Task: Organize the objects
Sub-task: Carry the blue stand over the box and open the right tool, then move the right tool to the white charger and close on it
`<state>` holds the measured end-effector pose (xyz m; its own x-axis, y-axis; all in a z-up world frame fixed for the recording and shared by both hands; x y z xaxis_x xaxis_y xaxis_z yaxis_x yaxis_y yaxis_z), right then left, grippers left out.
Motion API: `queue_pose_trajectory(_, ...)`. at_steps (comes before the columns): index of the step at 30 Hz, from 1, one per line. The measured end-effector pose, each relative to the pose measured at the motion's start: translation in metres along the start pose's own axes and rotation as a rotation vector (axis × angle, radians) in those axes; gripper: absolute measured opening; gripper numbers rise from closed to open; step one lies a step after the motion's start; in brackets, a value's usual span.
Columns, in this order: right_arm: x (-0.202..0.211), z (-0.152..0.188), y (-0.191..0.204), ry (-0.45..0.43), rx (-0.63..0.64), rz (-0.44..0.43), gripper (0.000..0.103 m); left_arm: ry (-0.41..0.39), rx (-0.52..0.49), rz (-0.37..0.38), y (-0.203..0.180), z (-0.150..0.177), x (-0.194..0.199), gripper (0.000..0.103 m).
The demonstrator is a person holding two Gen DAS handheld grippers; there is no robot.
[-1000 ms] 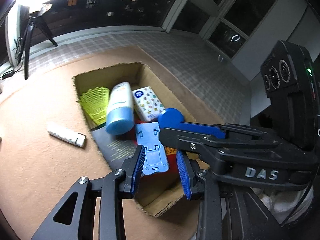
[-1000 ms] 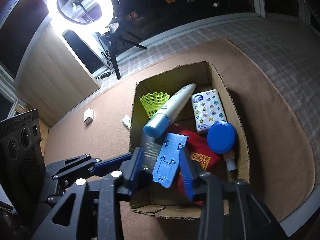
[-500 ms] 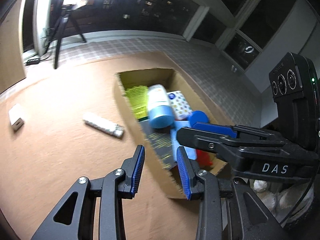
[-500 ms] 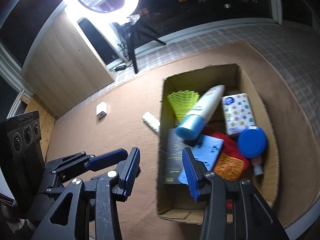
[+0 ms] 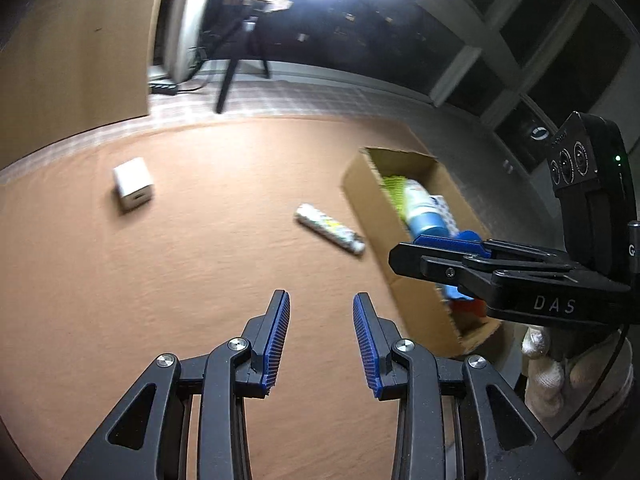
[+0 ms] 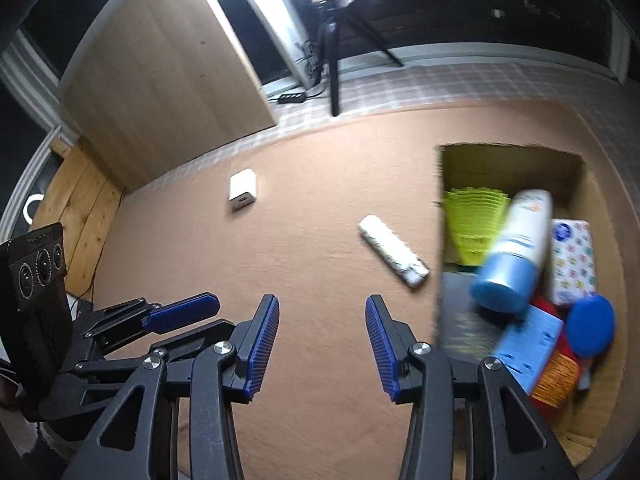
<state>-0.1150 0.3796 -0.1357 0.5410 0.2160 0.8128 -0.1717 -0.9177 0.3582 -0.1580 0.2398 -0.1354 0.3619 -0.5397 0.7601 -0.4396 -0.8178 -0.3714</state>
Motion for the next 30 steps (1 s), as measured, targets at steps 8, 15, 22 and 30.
queue_pose_trajectory(8, -0.034, -0.021, 0.04, 0.024, 0.04, -0.052, 0.047, -0.04, 0.087, -0.09, 0.065, -0.012, 0.017, 0.036)
queue_pose_trajectory(15, -0.067, -0.049, 0.064, 0.038, 0.048, -0.099, 0.053, -0.083, 0.161, -0.135, 0.119, -0.033, 0.02, 0.054)
queue_pose_trajectory(22, -0.111, -0.081, 0.074, 0.082, 0.02, -0.145, 0.057, -0.078, 0.193, -0.151, 0.16, -0.05, -0.004, 0.066)
queue_pose_trajectory(30, -0.166, -0.104, 0.082, 0.144, 0.006, -0.156, 0.057, -0.08, 0.198, -0.166, 0.186, -0.075, -0.039, 0.065)
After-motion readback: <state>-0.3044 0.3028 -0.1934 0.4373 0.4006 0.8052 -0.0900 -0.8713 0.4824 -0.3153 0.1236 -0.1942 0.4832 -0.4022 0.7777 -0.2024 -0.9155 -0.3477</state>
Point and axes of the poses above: each gripper's, at about its wrist camera, not at the fingertips, and x roughly against the way its jaws point, y to its left, z to its underside, the point moved 7 cm from there along -x, roughly the way its jaws point, and after that the axes turned 2 degrees about -y, right-handed, at the moved point
